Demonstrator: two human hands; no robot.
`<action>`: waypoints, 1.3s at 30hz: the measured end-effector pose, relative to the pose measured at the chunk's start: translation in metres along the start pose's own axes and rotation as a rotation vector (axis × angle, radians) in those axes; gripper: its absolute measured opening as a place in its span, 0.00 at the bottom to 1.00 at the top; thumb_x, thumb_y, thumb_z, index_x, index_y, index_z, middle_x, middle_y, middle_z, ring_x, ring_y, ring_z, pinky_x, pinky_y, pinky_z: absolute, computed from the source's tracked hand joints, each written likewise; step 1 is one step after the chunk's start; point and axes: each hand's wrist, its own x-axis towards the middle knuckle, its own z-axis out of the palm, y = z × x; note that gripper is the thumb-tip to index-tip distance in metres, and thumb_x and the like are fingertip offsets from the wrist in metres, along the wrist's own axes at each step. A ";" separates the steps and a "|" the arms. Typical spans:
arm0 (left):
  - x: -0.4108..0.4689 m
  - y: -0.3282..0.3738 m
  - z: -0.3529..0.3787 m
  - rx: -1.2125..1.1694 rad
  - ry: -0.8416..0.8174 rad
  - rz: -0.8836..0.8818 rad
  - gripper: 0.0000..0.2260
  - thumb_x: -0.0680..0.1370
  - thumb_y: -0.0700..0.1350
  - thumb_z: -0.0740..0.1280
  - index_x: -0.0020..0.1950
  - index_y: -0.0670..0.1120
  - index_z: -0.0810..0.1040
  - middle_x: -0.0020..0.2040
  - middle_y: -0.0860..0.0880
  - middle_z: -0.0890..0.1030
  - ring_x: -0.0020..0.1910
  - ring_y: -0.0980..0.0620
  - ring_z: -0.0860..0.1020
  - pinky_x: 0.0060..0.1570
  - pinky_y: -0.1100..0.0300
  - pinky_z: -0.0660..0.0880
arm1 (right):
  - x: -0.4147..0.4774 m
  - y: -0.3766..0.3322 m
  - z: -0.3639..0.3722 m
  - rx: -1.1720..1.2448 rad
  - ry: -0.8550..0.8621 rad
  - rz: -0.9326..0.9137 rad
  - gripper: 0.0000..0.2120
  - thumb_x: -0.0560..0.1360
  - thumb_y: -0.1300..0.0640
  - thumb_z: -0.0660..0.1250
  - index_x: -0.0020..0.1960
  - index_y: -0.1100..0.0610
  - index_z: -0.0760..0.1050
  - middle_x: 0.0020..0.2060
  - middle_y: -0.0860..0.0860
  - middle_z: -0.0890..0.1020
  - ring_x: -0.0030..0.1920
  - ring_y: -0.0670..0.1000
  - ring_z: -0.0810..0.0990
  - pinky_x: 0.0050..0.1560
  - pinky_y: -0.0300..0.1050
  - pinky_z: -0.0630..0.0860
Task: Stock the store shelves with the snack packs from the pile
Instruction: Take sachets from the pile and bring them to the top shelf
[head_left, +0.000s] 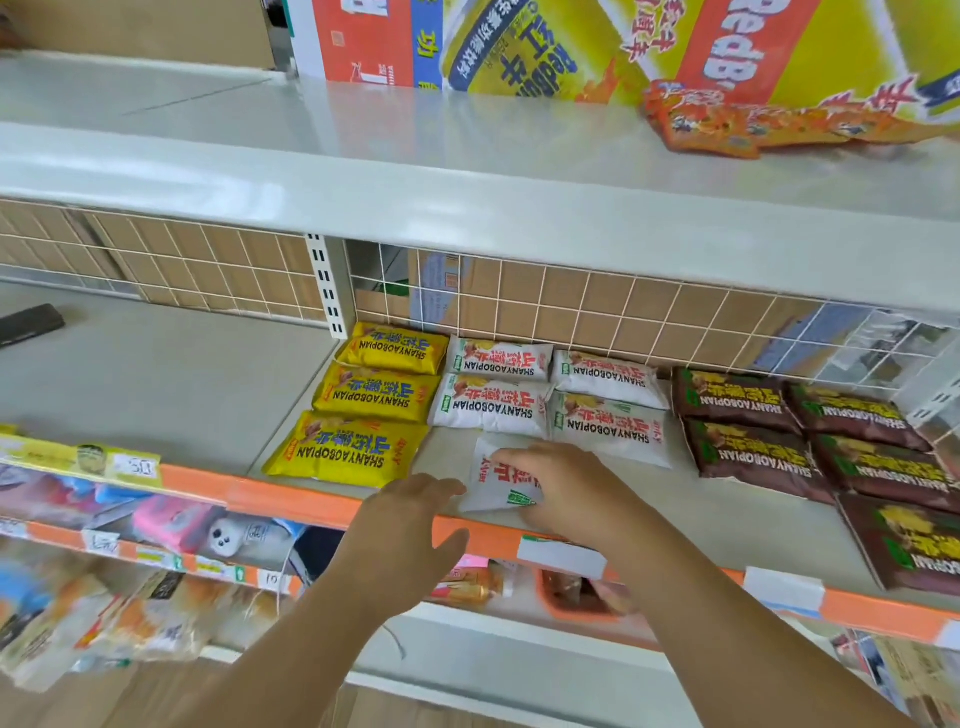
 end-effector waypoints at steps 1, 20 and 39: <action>0.000 0.001 0.002 -0.009 -0.002 0.000 0.24 0.74 0.60 0.63 0.69 0.58 0.75 0.61 0.56 0.79 0.59 0.51 0.77 0.58 0.56 0.75 | -0.001 0.001 -0.001 0.027 0.009 0.004 0.34 0.73 0.55 0.71 0.75 0.41 0.66 0.69 0.47 0.75 0.66 0.53 0.75 0.64 0.52 0.73; 0.042 0.029 -0.015 -0.517 -0.200 0.094 0.11 0.80 0.55 0.64 0.61 0.60 0.78 0.46 0.60 0.81 0.40 0.62 0.76 0.43 0.59 0.71 | -0.011 -0.031 -0.006 0.457 0.317 0.250 0.16 0.81 0.45 0.63 0.67 0.43 0.70 0.59 0.49 0.70 0.47 0.45 0.75 0.45 0.40 0.71; 0.050 0.018 -0.001 0.357 0.052 0.320 0.20 0.64 0.43 0.70 0.56 0.53 0.83 0.53 0.52 0.83 0.47 0.45 0.81 0.40 0.50 0.79 | 0.001 -0.008 0.035 -0.210 0.201 0.069 0.30 0.78 0.41 0.64 0.77 0.48 0.62 0.62 0.52 0.77 0.62 0.58 0.74 0.58 0.54 0.71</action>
